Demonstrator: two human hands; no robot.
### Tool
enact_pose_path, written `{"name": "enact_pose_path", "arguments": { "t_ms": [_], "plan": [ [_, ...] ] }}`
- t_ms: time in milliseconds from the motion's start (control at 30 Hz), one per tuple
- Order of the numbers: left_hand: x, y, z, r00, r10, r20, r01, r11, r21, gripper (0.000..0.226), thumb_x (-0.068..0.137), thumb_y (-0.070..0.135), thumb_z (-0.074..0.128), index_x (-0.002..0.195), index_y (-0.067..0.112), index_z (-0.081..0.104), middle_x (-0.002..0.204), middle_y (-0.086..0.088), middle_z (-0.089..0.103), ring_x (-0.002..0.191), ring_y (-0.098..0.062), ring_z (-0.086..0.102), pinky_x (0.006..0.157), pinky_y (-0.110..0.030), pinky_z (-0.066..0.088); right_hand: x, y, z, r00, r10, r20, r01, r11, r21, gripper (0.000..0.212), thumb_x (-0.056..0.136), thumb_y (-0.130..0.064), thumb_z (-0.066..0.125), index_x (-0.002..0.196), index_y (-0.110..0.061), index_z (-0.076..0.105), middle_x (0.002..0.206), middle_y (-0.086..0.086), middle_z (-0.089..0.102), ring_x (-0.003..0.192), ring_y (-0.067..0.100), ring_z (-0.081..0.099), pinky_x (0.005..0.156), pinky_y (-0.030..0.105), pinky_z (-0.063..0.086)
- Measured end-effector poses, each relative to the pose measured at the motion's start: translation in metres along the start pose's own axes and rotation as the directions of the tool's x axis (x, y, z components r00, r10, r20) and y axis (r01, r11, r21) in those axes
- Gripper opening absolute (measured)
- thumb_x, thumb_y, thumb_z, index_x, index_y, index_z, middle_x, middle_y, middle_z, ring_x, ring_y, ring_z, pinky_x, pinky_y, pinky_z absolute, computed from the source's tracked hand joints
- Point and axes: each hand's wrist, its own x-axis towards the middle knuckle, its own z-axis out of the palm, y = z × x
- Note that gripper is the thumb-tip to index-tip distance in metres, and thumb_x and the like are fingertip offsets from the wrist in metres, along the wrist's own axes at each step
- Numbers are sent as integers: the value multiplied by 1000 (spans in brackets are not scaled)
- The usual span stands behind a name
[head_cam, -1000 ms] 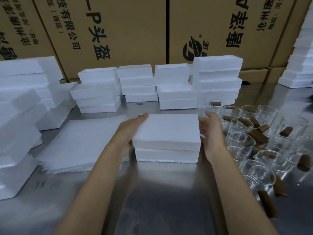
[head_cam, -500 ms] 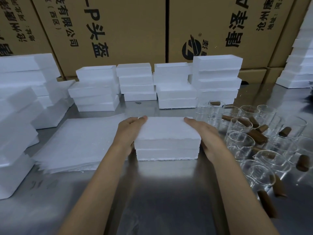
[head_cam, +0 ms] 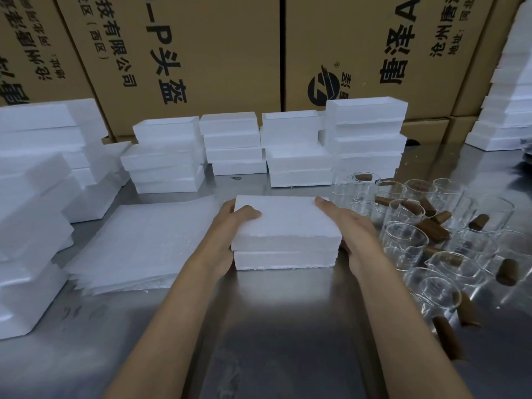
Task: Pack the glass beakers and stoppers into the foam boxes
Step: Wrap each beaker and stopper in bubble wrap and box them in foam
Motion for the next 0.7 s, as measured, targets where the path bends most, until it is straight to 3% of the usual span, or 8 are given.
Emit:
{"name": "enact_pose_path", "arguments": {
  "t_ms": [67, 267, 367, 467, 567, 700],
  "plan": [
    [0, 2, 0, 999, 43, 4, -43, 999, -18, 40, 83, 20, 70, 122, 24, 60, 111, 1, 73, 95, -18, 71, 63, -28, 55, -3, 2, 1, 1000, -28, 8, 28, 999, 34, 45, 67, -43, 89, 96, -11, 75, 96, 4, 77, 74, 14, 70, 62, 21, 54],
    [-4, 2, -5, 992, 128, -16, -129, 989, -78, 43, 83, 13, 70, 123, 27, 65, 117, -1, 72, 100, -23, 72, 67, -32, 56, -8, 4, 4, 996, -45, 78, 40, 997, 68, 53, 67, -48, 87, 109, -18, 71, 104, 1, 77, 98, 20, 72, 89, 37, 55],
    [-5, 6, -7, 984, 172, -50, -177, 977, -121, 44, 80, 9, 71, 120, 27, 68, 113, -1, 73, 91, -20, 74, 63, -30, 57, -6, 2, 0, 964, 58, 260, -49, 998, -38, 58, 71, -61, 79, 116, -24, 71, 114, 3, 74, 111, 27, 68, 99, 52, 51],
    [-5, 8, -7, 977, 203, -60, -208, 972, -112, 45, 80, 9, 70, 121, 27, 68, 116, -1, 73, 93, -21, 73, 64, -29, 58, -5, -1, -3, 923, 91, 374, -59, 994, -95, 52, 74, -57, 75, 115, -26, 72, 120, 7, 71, 120, 34, 61, 101, 63, 46],
    [-5, 7, -2, 977, 213, -21, -214, 971, -110, 45, 85, 15, 69, 128, 29, 63, 123, -2, 69, 102, -22, 70, 73, -33, 59, -8, -8, 1, 952, 25, 304, -5, 998, -69, 66, 67, -57, 79, 122, -23, 66, 118, 5, 72, 116, 31, 64, 104, 61, 44],
    [-6, 3, 12, 976, 216, 30, -208, 964, -166, 55, 93, 31, 63, 145, 28, 47, 141, 0, 57, 126, -24, 58, 108, -50, 44, -14, -18, 2, 993, -70, 96, 81, 990, -117, 76, 61, -64, 77, 123, -26, 57, 101, 10, 73, 103, 23, 68, 102, 50, 48]
  ]
}}
